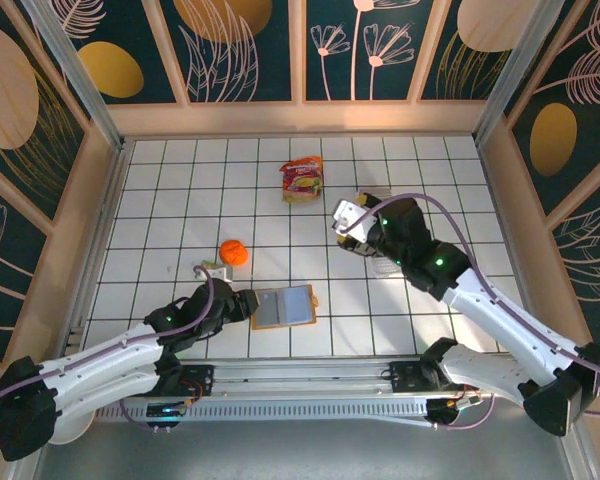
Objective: Put the credit cards into the card holder
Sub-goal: Pick up several credit cards from the storage box.
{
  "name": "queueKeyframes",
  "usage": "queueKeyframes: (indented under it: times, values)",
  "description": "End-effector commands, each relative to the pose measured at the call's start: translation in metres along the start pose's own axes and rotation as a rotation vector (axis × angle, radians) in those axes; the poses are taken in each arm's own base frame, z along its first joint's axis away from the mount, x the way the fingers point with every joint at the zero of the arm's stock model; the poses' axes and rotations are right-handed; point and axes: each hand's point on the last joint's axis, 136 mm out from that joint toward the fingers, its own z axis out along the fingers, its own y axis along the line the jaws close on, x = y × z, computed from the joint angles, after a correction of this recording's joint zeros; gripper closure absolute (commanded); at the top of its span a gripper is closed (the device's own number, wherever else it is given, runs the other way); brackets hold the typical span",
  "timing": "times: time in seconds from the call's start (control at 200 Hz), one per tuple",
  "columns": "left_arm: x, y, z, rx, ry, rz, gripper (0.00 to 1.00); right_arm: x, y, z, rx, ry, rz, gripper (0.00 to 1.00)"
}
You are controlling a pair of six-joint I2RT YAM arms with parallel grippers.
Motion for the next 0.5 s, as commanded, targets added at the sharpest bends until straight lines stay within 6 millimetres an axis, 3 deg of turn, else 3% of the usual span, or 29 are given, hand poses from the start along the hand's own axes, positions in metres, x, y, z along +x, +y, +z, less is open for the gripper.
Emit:
queueKeyframes:
  times: [0.0,0.07,0.165,0.29,0.39,0.495]
  values:
    - [-0.007,-0.024,-0.003,0.091,-0.013,0.038,0.5,0.059,0.019,0.003,-0.175,0.182,-0.323,0.19]
    - [-0.008,-0.027,-0.004,0.104,-0.015,0.055,0.47,0.102,0.011,0.011,-0.199,0.305,-0.334,0.17]
    - [-0.007,-0.028,-0.004,0.113,-0.009,0.071,0.44,0.133,-0.004,0.025,-0.154,0.371,-0.367,0.14]
    - [0.0,-0.023,-0.001,0.104,0.012,0.067,0.43,0.151,-0.013,0.043,-0.113,0.391,-0.389,0.1]
    - [0.005,-0.019,0.0,0.109,0.02,0.061,0.42,0.152,0.0,0.053,-0.168,0.362,-0.4,0.09]
    - [0.007,-0.018,0.001,0.116,0.021,0.055,0.4,0.168,0.013,0.061,-0.211,0.386,-0.447,0.04]
